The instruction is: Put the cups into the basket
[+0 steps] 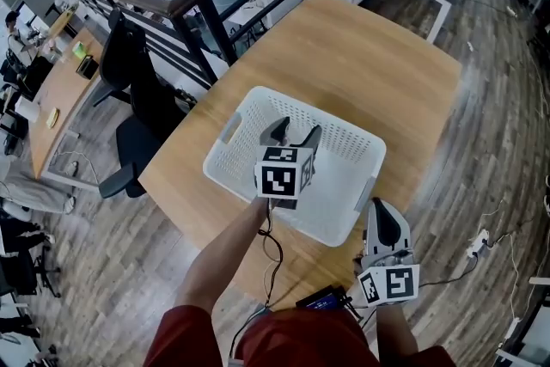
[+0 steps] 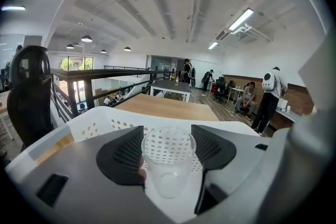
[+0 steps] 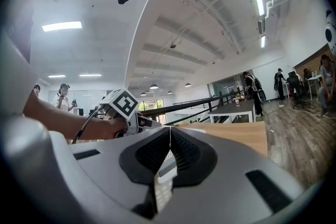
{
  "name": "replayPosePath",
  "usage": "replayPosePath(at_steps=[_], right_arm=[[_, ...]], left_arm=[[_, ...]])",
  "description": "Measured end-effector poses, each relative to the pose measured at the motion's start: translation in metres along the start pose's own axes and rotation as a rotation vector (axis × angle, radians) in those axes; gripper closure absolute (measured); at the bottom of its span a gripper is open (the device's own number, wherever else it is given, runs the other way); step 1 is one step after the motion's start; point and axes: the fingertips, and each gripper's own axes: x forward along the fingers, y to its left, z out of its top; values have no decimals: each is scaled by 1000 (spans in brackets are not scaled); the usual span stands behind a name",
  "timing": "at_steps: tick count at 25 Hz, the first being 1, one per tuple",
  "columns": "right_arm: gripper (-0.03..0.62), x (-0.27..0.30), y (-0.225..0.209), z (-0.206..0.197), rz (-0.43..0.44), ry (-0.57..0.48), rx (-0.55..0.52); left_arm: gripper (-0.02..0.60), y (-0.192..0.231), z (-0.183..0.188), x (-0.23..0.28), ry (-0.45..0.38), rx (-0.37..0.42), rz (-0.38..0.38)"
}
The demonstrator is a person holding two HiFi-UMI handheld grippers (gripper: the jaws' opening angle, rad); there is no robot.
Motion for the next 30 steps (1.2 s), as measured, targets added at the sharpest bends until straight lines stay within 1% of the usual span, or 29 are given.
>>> replayPosePath(at_steps=[8,12,17,24,30], right_arm=[[583,2,0,-1,-4,-2,-3],[583,3,0,-1,-4,-6,-13],[583,5,2,-2,-3,-2,-4],[582,5,2,-2,-4,-3,-6],[583,5,1,-3,-7,-2,-3]], left_arm=[[293,5,-32,26,124,-55,-8],[293,2,-44,33,178,-33,-13],[293,-4,-48,39,214,-42,-50],[293,-2,-55,48,272,0,-37],[293,2,-68,57,324,-5,-37]])
